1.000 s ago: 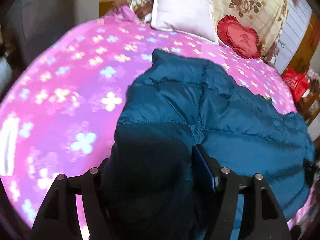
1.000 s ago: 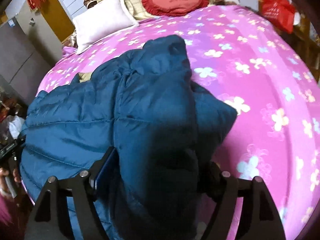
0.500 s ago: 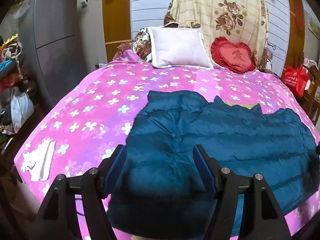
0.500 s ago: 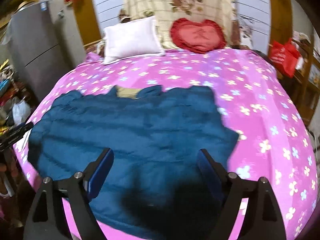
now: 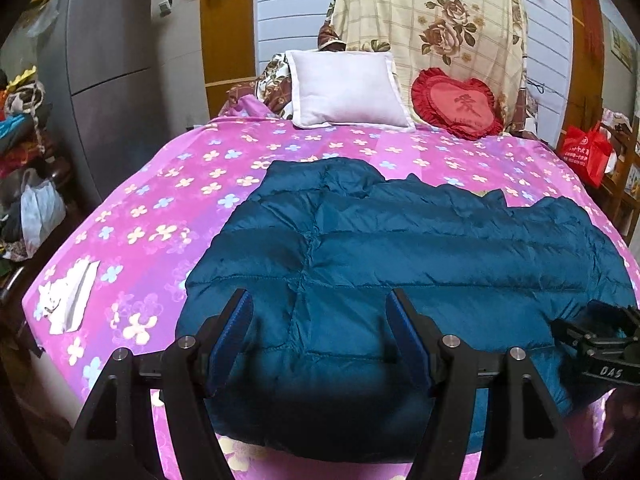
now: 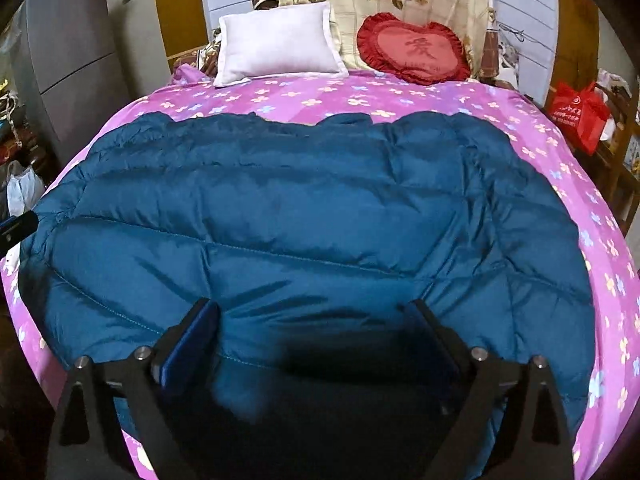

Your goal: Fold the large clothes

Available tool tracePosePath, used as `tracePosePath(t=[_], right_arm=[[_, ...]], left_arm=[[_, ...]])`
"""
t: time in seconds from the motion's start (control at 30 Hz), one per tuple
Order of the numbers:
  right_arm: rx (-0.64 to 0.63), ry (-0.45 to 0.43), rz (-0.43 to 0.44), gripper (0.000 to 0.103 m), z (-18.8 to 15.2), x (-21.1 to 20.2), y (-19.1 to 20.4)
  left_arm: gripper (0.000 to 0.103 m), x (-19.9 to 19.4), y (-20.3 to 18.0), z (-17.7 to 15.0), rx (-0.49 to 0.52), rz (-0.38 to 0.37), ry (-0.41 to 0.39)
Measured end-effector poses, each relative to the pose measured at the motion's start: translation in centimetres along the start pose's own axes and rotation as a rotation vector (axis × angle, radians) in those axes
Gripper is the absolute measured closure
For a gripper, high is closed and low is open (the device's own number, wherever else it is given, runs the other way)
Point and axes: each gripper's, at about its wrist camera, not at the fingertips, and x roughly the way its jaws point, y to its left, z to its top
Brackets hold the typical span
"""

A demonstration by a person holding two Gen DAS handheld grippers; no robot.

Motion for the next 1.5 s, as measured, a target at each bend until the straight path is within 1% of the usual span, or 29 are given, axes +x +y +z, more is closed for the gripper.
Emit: tracePosePath(t=[0.13,0.27,0.53,0.67,1.23,1.5], right_arm=[[0.029,0.002,0.013,0.006,-0.2,-0.9,-0.3],[0.053,-0.036,0.020,0.006,-0.7,-2.6,-0.5],[0.026,-0.087,0.015,0.006,-1.4,-5.1,0.4],[0.007,-0.121,-0.005,0.005,-1.5,-6.1,0.8],[0.023,-0.137,-0.006,0.004,-2.1,-7.0,0.9],[0.015,-0.142,-0.021,0.003,-2.2,-7.2,0.9]], left_arm=[[0.054,-0.3,-0.2,-0.3,0.003,0.011,-0.012],[0.054,-0.8,-0.6,-0.4,0.004,0.013,-0.026],[0.054,-1.2,-1.0,-0.7,0.011,0.018,-0.029],[0.054,-1.8,-1.4,-0.9,0.017,0.023,-0.040],[0.054,-2.8,-2.1,-1.2,0.038,0.055,-0.065],[0.054,-3.0,-2.3,-1.4,0.033,0.038,-0.059]])
